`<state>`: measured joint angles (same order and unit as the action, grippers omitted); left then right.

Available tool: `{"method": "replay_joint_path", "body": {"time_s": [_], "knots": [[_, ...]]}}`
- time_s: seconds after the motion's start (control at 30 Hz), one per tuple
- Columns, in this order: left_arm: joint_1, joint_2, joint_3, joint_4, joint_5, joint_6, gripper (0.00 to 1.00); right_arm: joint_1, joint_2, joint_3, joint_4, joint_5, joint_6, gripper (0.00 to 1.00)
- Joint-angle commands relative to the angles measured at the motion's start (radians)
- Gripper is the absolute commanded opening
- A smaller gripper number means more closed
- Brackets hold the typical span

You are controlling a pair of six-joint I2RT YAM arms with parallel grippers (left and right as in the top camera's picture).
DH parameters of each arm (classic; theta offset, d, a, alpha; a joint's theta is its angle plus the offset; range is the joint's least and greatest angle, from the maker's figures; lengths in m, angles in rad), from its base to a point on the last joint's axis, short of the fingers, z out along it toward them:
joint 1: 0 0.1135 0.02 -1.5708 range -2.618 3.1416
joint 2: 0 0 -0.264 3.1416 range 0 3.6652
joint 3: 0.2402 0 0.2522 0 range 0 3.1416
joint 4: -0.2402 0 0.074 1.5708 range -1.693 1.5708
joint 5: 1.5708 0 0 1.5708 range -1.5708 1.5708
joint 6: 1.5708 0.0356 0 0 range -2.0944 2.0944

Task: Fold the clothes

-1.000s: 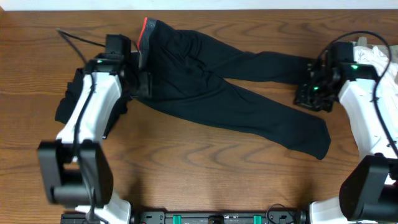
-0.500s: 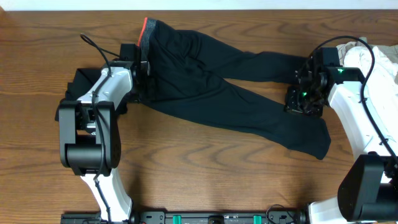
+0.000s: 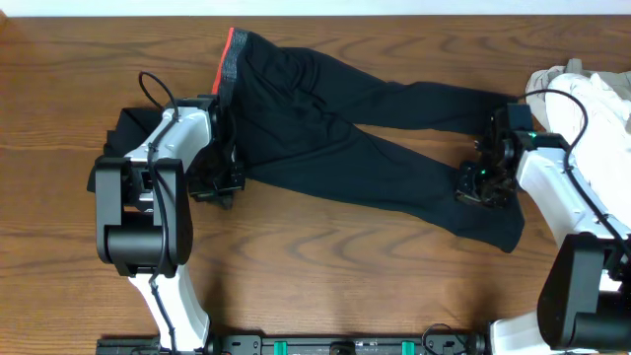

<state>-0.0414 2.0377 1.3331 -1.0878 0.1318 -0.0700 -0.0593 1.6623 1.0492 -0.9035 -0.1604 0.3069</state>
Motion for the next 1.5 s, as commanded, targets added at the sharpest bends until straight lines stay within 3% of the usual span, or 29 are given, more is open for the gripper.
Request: {"method": "replay_joint_path", "body": {"time_s": [0.0, 0.13, 0.23, 0.3, 0.33, 0.4, 0.8, 0.97, 1.0, 1.17, 1.47], "knots": [[-0.002, -0.047, -0.002, 0.018, -0.034, -0.016, 0.06, -0.043, 0.007, -0.005, 0.025, 0.037, 0.022, 0.17], [-0.004, -0.124, -0.002, 0.158, -0.036, -0.016, 0.07, -0.061, 0.007, -0.031, 0.061, -0.002, 0.023, 0.25], [-0.004, -0.158, -0.002, 0.253, -0.036, -0.017, 0.32, -0.061, 0.009, -0.056, 0.082, -0.036, 0.023, 0.32], [-0.004, -0.155, -0.003, 0.287, -0.035, -0.017, 0.46, -0.061, 0.009, -0.076, 0.1, -0.034, 0.022, 0.47], [-0.004, -0.148, -0.003, 0.297, -0.035, -0.017, 0.5, -0.062, 0.009, -0.084, 0.108, -0.035, 0.023, 0.56], [-0.004, -0.13, -0.003, 0.314, -0.035, -0.018, 0.56, -0.062, 0.009, -0.097, 0.116, -0.035, 0.026, 0.61], [-0.004, -0.004, -0.003, 0.37, -0.035, -0.018, 0.64, -0.062, 0.009, -0.103, 0.115, -0.035, 0.029, 0.64], [-0.004, 0.003, -0.003, 0.428, -0.043, -0.018, 0.64, -0.062, 0.009, -0.103, 0.115, -0.035, 0.029, 0.64], [-0.004, 0.003, -0.003, 0.439, -0.043, -0.018, 0.6, -0.062, 0.009, -0.103, 0.114, -0.035, 0.029, 0.64], [-0.004, 0.003, -0.003, 0.422, -0.042, -0.018, 0.07, -0.062, 0.009, -0.103, 0.099, -0.023, 0.029, 0.63], [-0.004, 0.003, -0.002, 0.166, -0.043, -0.079, 0.06, -0.08, 0.009, -0.123, 0.042, 0.071, 0.073, 0.58]]}}
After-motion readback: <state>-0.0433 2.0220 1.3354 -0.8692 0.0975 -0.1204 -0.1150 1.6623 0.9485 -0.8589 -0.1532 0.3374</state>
